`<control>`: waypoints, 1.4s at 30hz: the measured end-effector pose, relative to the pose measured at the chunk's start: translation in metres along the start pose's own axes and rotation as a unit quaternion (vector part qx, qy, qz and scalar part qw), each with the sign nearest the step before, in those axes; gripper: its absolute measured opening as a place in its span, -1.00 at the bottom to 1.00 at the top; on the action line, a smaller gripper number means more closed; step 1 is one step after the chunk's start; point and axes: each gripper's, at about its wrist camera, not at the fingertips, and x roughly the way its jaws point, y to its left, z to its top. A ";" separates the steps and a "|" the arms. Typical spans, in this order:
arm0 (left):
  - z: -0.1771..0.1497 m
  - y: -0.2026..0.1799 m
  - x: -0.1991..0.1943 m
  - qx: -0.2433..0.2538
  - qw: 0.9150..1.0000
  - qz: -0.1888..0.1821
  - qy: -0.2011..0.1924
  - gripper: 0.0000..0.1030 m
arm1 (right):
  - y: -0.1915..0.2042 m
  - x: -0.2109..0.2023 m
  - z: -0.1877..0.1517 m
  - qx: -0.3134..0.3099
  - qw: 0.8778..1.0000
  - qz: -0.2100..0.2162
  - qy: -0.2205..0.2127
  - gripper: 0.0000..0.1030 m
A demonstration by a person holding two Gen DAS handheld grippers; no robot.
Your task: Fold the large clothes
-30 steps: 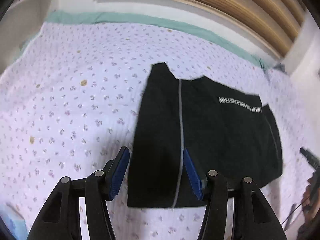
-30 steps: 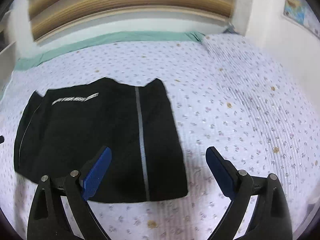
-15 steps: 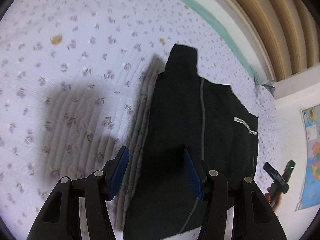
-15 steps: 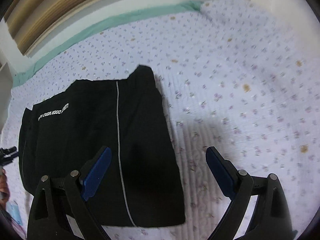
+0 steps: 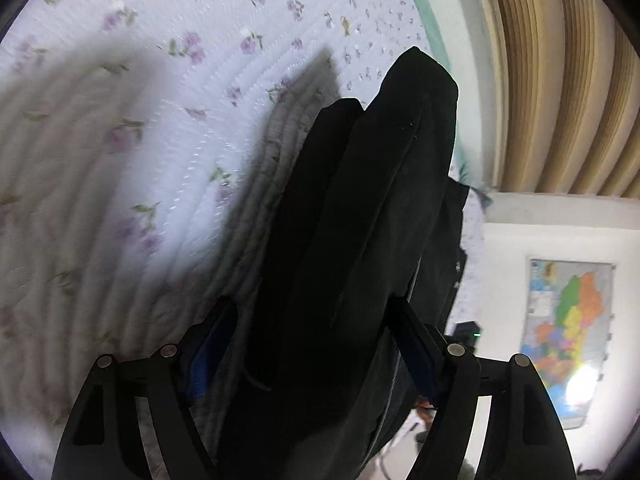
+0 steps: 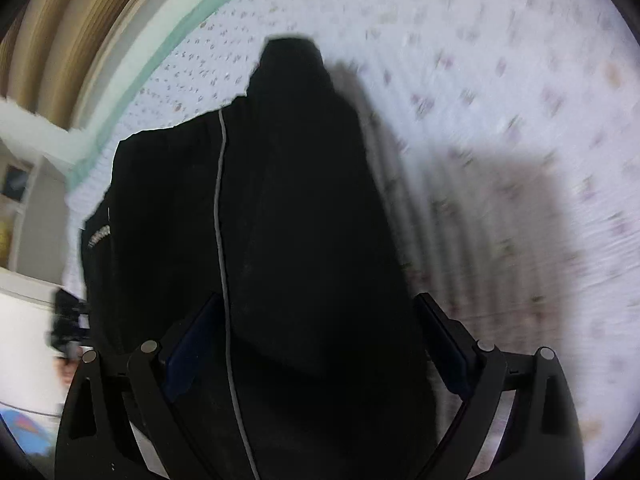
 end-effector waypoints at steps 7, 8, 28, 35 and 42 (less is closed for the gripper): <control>-0.005 -0.016 0.018 0.034 0.998 -0.050 0.030 0.54 | 0.021 0.011 -0.002 -0.053 0.997 0.044 0.028 0.54; -0.007 -0.017 0.015 0.038 0.996 -0.068 0.033 0.54 | 0.026 0.008 -0.004 -0.068 0.997 0.037 0.027 0.54; -0.088 -0.155 0.025 0.155 0.986 0.050 -0.033 -0.13 | 0.105 -0.012 -0.032 -0.130 0.991 0.012 -0.032 -0.27; -0.187 -0.232 -0.042 0.227 0.971 0.032 -0.072 -0.13 | 0.163 -0.094 -0.098 -0.153 0.983 0.043 -0.093 -0.33; -0.276 -0.239 -0.075 0.234 0.969 0.009 -0.080 -0.13 | 0.194 -0.159 -0.174 -0.164 0.980 0.031 -0.105 -0.33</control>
